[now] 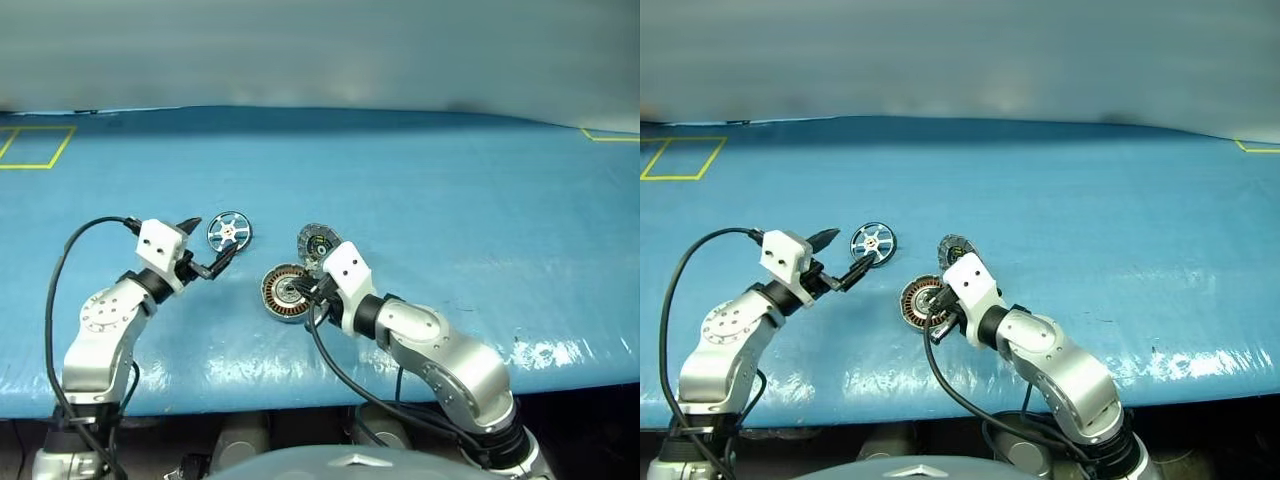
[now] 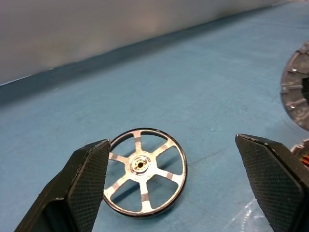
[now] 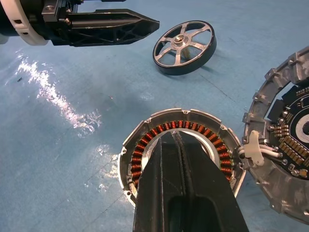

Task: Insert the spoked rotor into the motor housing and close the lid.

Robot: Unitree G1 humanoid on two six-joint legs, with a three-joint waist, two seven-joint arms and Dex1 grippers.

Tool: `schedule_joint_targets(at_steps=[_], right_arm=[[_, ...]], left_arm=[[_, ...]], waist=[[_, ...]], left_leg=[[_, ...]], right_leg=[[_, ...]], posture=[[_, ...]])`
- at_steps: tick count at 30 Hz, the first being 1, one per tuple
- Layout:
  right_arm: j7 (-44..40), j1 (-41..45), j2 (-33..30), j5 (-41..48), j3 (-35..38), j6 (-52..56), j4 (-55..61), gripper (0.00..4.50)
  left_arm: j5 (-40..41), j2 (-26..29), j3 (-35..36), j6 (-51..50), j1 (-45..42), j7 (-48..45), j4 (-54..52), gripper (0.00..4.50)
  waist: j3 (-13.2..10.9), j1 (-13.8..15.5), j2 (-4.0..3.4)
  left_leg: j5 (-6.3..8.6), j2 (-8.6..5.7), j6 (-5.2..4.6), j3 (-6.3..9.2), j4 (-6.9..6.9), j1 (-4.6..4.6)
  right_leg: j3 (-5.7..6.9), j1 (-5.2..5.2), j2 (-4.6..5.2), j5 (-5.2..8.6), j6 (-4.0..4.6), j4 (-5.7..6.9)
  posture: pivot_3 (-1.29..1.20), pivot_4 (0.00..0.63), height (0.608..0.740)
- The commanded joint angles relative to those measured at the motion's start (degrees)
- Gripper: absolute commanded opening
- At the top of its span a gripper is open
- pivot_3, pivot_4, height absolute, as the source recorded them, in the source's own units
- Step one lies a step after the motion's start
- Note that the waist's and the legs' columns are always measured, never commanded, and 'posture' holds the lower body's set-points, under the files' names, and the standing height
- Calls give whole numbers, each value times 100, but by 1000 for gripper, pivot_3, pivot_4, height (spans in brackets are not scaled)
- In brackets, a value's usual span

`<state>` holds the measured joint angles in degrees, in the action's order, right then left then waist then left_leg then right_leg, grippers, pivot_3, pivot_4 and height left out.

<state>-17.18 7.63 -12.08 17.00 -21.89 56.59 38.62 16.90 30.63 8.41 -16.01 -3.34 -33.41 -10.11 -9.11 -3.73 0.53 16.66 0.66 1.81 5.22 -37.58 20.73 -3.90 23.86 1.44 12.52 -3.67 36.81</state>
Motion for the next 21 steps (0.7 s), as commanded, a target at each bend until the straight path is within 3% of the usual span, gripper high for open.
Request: schedule_joint_targets(at_steps=[1,7,10,15,21], right_arm=[[78,-35,127,13,-44,-215,84,22],[136,-119,174,-19,-93,-317,15,22],[138,-130,187,-39,-105,-347,-7,0],[144,-137,194,-54,-109,-395,-32,0],[158,-133,182,-77,-98,-430,-60,0]], left_arm=[[56,271,74,-126,-188,-314,306,4500],[-49,647,-140,-159,-536,-936,929,4500],[-120,725,-218,-113,-768,-1100,1188,3932],[-328,847,-459,34,-1171,-1392,1620,2288],[-648,852,-740,380,-1671,-1582,2263,2288]], waist=[[0,-2,0],[-2,9,2],[-2,23,3],[-3,22,3],[-3,24,3]], left_leg=[[0,0,0,0,0,0],[0,-1,0,2,3,4],[0,-1,1,4,2,6],[0,-1,1,4,3,6],[-1,-2,2,5,3,8]], right_leg=[[0,0,0,0,0,0],[2,2,1,5,-1,-1],[2,3,2,6,-1,-1],[2,5,1,6,-1,0],[3,5,1,2,5,0]], posture=[[0,150,740],[0,150,740],[0,150,740],[0,150,740],[0,150,740]])
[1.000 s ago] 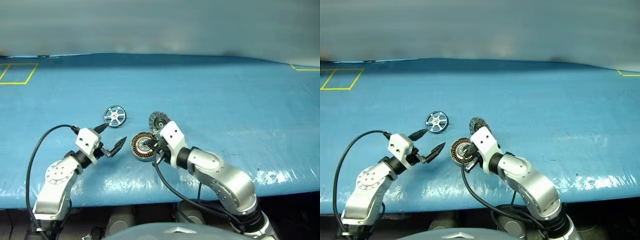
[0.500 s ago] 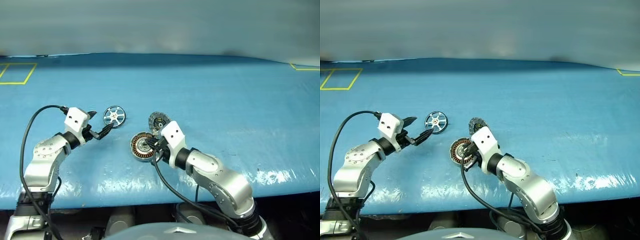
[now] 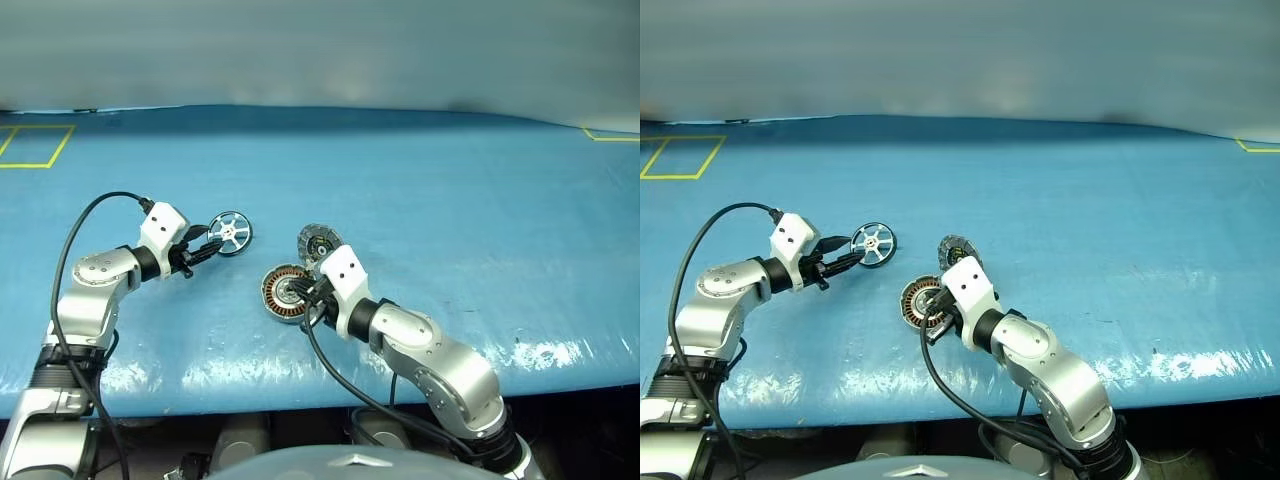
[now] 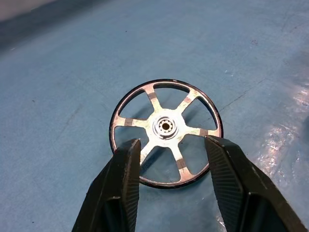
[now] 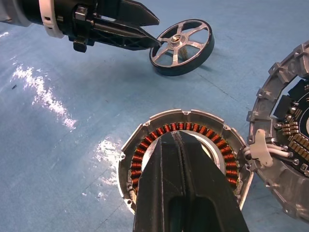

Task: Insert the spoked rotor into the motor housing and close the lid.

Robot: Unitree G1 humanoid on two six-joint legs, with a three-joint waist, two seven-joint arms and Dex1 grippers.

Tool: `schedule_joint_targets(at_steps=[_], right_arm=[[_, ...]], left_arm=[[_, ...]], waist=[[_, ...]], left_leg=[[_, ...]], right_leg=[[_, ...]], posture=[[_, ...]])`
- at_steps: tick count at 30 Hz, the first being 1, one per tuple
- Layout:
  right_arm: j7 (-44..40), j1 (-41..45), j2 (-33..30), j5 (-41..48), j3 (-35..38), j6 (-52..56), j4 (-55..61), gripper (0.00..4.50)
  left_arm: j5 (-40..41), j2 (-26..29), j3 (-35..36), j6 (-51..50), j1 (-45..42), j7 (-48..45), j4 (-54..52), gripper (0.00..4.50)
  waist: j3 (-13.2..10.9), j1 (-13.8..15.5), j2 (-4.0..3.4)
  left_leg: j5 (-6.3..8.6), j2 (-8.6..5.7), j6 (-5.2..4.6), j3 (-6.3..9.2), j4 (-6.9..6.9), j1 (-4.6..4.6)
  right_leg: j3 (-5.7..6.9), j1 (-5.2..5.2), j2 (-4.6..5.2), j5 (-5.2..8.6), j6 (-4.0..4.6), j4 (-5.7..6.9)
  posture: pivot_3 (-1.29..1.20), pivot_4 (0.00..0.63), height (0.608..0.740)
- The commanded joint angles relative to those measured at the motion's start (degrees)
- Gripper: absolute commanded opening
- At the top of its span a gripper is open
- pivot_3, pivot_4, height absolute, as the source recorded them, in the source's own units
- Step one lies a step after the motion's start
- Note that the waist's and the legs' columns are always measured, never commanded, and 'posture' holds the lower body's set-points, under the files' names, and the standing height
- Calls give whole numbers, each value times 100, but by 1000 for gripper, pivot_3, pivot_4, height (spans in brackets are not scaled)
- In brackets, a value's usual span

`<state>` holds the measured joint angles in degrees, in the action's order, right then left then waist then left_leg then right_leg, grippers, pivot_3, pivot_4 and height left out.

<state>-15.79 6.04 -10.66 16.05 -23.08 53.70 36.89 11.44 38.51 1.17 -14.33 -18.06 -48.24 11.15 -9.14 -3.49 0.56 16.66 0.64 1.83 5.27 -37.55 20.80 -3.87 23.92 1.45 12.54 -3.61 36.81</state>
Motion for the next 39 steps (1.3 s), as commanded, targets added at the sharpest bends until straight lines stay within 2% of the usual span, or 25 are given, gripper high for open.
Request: schedule_joint_targets(at_steps=[1,8,18,24,29,39], right_arm=[[27,26,43,13,21,-140,109,0],[86,3,51,11,18,-132,109,0],[58,-4,36,33,-8,-162,117,0],[-286,-124,-366,-78,-210,-658,123,0],[-337,-447,-391,-84,-69,-1166,-152,0],[-277,-642,-311,-139,-43,-1375,-321,0]], left_arm=[[-172,58,-87,274,-314,-140,280,2288],[-495,21,-372,534,-805,-329,976,2288],[-712,-35,-555,627,-996,-507,1498,2288],[-721,-81,-574,651,-1032,-540,1643,2288],[-752,-122,-586,674,-1071,-520,1717,2288],[-1095,-91,-820,470,-1404,-530,2077,2288]], waist=[[0,-1,0],[0,-6,1],[0,-4,1],[0,-2,2],[1,3,2],[1,8,3]], left_leg=[[0,0,0,0,0,1],[0,-1,0,1,0,2],[0,-3,0,5,-2,4],[0,-4,-1,5,-5,4],[0,-4,-1,8,-8,3],[0,-5,-1,10,-27,0]], right_leg=[[0,0,0,-2,2,0],[0,1,0,-2,3,0],[0,0,0,-3,5,3],[0,-2,0,-4,5,4],[1,-5,0,-3,3,6],[0,-15,-2,-2,-8,12]], posture=[[0,150,740],[0,150,740],[0,150,740],[0,150,740],[0,150,740],[0,150,740]])
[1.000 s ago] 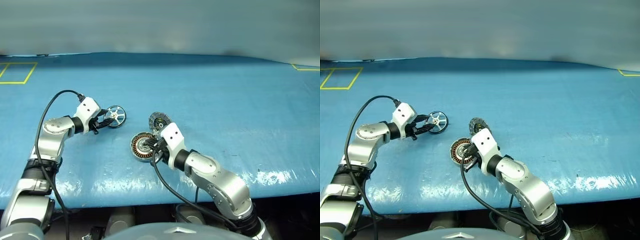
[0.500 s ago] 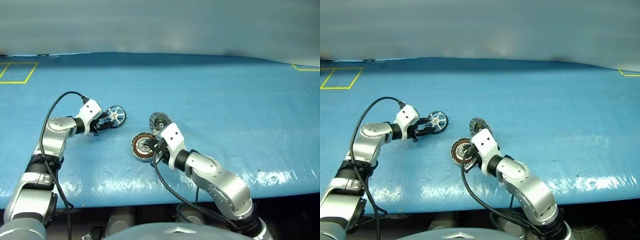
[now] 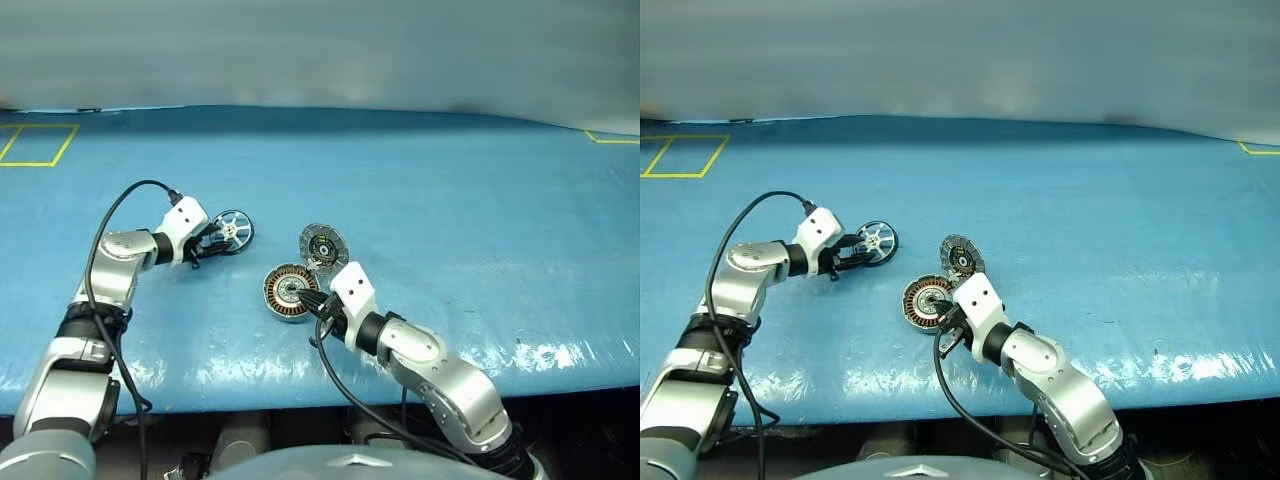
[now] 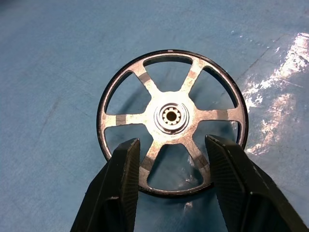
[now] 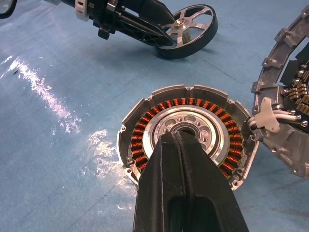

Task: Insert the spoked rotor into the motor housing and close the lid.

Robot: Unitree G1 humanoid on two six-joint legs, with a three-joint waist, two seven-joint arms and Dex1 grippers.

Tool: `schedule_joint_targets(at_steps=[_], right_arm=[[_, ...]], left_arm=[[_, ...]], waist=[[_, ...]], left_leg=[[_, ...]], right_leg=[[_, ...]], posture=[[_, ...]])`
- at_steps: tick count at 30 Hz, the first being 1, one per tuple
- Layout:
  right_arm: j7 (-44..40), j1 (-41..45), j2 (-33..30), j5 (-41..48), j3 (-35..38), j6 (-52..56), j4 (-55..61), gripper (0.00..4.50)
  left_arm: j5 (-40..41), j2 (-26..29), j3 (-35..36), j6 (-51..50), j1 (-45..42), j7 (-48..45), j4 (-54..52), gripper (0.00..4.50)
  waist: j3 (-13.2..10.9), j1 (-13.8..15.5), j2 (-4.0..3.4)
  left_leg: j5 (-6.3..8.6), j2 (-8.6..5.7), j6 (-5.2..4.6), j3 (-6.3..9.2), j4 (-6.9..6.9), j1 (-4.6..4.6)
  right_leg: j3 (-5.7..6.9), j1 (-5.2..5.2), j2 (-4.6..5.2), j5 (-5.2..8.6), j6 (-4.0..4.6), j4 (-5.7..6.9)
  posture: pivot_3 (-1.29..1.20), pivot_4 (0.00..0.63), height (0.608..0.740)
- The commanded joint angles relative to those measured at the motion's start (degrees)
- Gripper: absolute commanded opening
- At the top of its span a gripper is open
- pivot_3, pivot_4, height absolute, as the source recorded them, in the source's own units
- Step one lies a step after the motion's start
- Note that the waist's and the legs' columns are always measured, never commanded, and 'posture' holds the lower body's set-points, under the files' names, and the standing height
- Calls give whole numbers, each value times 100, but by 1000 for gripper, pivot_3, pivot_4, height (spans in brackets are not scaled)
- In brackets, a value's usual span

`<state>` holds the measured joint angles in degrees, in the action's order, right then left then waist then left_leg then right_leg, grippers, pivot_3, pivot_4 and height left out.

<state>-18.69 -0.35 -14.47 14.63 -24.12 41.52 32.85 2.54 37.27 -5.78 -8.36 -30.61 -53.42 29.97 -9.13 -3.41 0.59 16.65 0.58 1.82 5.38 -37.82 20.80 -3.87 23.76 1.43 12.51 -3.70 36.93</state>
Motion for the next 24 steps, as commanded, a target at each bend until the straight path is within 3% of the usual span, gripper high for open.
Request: schedule_joint_targets(at_steps=[1,15,20,24], right_arm=[[16,-6,77,-6,59,-162,67,0],[90,-122,155,-86,125,-131,95,0],[98,-198,144,-62,171,-170,130,0],[-59,-393,70,14,249,-459,174,0]], left_arm=[[-246,41,-174,-154,-198,-52,250,2288],[-532,-193,-403,-665,-832,-140,764,2288],[-574,-184,-426,-710,-841,-185,786,1446],[-545,-142,-402,-720,-779,-239,722,1445]], waist=[[0,1,0],[1,1,0],[6,10,-3],[6,9,-3]], left_leg=[[0,0,0,0,-1,0],[-1,-2,0,1,-5,-4],[-1,-3,0,1,-6,-10],[-1,-3,0,2,-6,-11]], right_leg=[[0,-1,0,0,-2,0],[-2,-6,-1,1,-16,2],[-2,-12,-1,1,-18,3],[-3,-13,-1,1,-18,3]], posture=[[0,150,740],[0,150,740],[0,150,740],[0,150,740]])
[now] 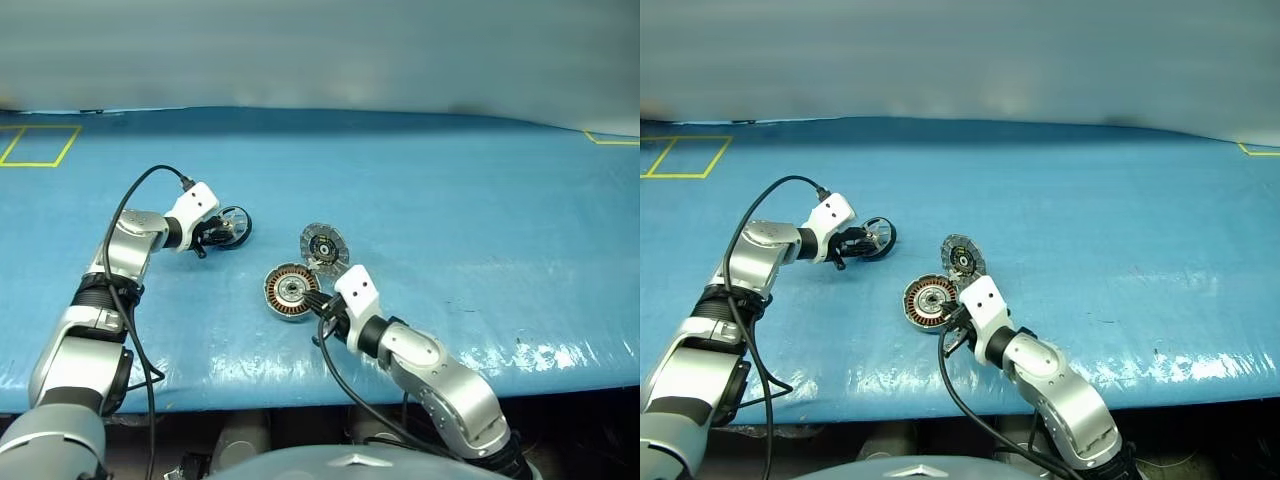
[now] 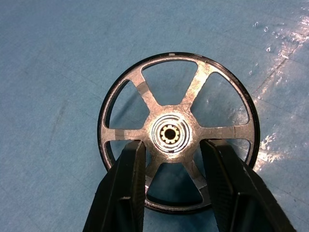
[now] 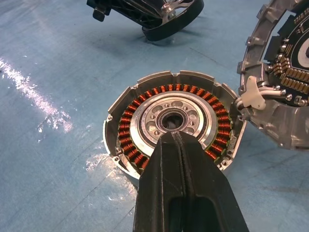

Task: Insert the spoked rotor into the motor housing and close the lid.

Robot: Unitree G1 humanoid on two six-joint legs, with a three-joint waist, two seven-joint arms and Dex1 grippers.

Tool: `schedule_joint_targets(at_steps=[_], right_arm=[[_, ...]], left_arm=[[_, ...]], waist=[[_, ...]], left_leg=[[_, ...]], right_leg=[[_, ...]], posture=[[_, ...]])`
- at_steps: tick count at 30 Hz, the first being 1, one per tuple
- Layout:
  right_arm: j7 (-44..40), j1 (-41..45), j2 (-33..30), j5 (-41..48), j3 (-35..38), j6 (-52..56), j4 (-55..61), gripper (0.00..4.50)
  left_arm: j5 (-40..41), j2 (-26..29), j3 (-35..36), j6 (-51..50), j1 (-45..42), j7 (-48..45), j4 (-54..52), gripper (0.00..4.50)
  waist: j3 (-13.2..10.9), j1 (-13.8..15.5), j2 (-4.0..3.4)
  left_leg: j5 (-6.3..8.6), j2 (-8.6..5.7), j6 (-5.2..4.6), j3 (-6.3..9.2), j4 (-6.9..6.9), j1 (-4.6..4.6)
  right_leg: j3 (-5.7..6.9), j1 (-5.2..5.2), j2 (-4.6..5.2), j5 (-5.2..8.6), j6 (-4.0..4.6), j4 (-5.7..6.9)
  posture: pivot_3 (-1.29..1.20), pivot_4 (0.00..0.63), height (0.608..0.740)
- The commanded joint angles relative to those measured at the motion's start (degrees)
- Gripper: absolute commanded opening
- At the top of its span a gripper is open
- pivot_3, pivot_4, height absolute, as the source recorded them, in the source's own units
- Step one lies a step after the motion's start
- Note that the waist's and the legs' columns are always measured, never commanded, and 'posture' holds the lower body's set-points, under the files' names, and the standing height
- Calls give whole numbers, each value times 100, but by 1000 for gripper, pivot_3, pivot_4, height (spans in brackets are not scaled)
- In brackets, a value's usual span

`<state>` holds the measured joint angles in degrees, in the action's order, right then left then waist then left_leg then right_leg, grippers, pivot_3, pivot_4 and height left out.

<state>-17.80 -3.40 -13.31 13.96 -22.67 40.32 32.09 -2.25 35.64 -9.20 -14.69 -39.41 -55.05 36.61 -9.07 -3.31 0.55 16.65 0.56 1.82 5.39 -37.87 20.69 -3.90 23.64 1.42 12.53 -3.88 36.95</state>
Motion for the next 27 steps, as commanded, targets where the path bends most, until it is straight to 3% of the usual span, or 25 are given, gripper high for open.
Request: schedule_joint_targets(at_steps=[1,17,27], right_arm=[[-187,-122,-78,66,103,-418,246,0],[-624,-1069,-458,-67,520,-2089,4,0],[-723,-1488,-364,-188,577,-3134,-572,0]], left_arm=[[-60,29,-55,-86,110,-87,52,1445],[240,380,252,-285,642,-318,-897,1444],[757,849,413,-732,1319,-792,-2603,1443]], waist=[[0,-3,0],[0,-35,1],[-4,-3,3]], left_leg=[[0,0,0,0,0,0],[1,2,-1,-6,3,-1],[2,3,-2,-9,4,6]], right_leg=[[0,0,0,0,0,0],[-6,4,-1,1,1,0],[-8,8,0,3,5,-1]], posture=[[0,150,740],[0,150,740],[0,150,740]])
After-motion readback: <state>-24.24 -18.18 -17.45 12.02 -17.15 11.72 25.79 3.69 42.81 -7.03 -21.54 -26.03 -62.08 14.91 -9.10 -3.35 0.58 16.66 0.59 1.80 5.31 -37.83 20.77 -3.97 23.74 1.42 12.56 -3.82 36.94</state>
